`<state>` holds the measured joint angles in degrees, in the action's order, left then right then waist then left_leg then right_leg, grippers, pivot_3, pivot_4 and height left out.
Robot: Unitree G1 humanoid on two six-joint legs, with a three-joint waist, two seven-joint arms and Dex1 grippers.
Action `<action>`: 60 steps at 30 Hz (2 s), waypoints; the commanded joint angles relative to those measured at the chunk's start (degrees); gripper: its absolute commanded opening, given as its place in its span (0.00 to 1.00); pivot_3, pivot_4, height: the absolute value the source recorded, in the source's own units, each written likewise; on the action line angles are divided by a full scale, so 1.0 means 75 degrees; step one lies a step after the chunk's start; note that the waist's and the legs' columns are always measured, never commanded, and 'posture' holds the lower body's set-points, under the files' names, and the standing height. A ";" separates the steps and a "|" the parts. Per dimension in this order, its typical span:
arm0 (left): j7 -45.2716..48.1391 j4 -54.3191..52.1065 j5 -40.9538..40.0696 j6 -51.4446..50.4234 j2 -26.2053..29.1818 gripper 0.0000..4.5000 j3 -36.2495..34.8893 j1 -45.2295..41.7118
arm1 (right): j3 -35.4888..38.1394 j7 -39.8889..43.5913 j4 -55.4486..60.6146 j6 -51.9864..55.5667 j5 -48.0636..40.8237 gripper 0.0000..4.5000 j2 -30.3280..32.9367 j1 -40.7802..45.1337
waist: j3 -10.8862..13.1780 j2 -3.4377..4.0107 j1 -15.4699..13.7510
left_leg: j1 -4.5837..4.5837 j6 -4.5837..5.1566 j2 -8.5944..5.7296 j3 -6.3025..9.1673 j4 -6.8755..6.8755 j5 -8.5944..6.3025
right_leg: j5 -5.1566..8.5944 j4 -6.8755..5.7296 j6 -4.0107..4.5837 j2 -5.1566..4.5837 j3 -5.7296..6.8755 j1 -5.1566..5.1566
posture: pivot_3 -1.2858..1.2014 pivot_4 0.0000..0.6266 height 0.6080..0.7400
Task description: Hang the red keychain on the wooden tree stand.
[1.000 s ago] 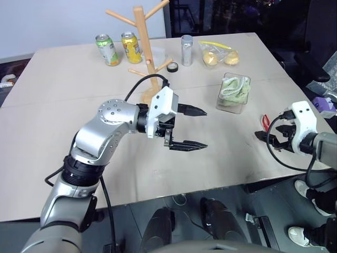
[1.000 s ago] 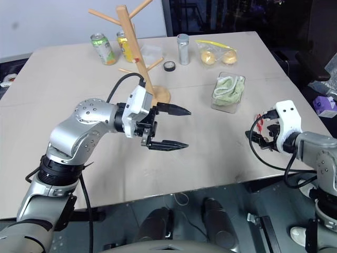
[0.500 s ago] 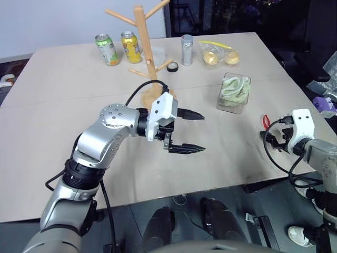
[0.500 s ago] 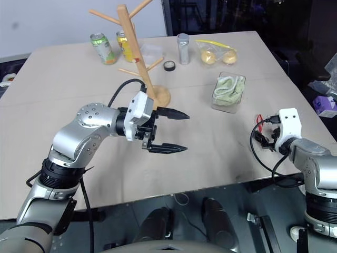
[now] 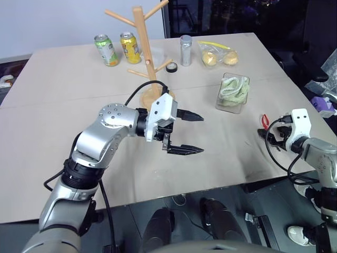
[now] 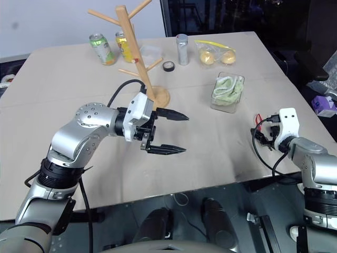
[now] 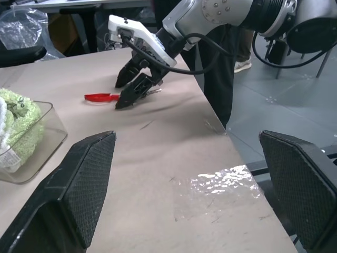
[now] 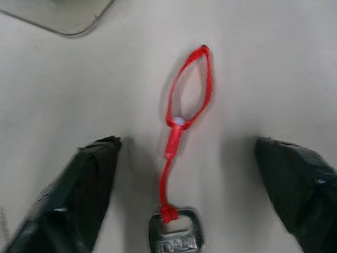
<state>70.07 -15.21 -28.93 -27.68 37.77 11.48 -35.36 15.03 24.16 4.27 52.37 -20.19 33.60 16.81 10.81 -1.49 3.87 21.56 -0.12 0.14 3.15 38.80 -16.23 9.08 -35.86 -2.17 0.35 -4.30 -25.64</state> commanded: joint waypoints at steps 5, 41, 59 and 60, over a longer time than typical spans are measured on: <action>0.0017 -0.0118 0.0017 0.0058 0.0029 1.00 -0.0137 -0.0175 | -0.0333 0.0292 0.0063 -0.0115 -0.0013 0.17 0.0047 0.0015 | 0.0000 0.0000 0.0017 | 0.0001 0.0000 0.0007 0.0002 -0.0001 0.0000 | 0.0000 -0.0002 0.0000 0.0010 0.0000 -0.0001 | 0.52 0.24 1.00; -0.6372 -0.2963 -0.4596 -0.3133 0.0209 1.00 -0.6450 0.3383 | -0.4103 0.0263 -0.0235 -0.5935 0.1814 0.02 -0.3389 0.2985 | -0.0001 -0.0009 -0.0081 | -0.0036 -0.0018 0.0003 0.0029 -0.0004 0.0007 | 0.0007 0.0000 0.0016 -0.0015 0.0035 0.0000 | 0.52 0.24 1.00; -0.6292 -0.2403 -0.4300 -0.2528 0.0863 1.00 -0.5963 0.3156 | -0.3613 0.0074 -0.5150 -0.9444 0.2643 0.02 -0.4551 0.5229 | -0.0001 -0.0010 0.0015 | -0.0048 -0.0020 0.0002 0.0036 -0.0049 0.0008 | -0.0021 0.0004 0.0042 -0.0014 0.0038 -0.0004 | 0.52 0.24 1.00; -0.6276 -0.2397 -0.4305 -0.2518 0.0886 1.00 -0.5962 0.3161 | -0.3612 0.0107 -0.5143 -0.9473 0.2650 0.02 -0.4562 0.5227 | -0.0001 -0.0010 0.0016 | -0.0048 -0.0020 0.0002 0.0036 -0.0049 0.0008 | -0.0021 0.0004 0.0042 -0.0015 0.0037 -0.0003 | 0.52 0.24 1.00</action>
<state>22.41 -32.78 -60.97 -48.00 43.26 -32.87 -11.07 -12.90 24.74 -35.61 -16.70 -0.25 -0.28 54.12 10.80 -1.56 3.99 21.20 -0.27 0.16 3.42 38.44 -16.17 8.92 -35.83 -1.85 0.24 -4.02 -25.67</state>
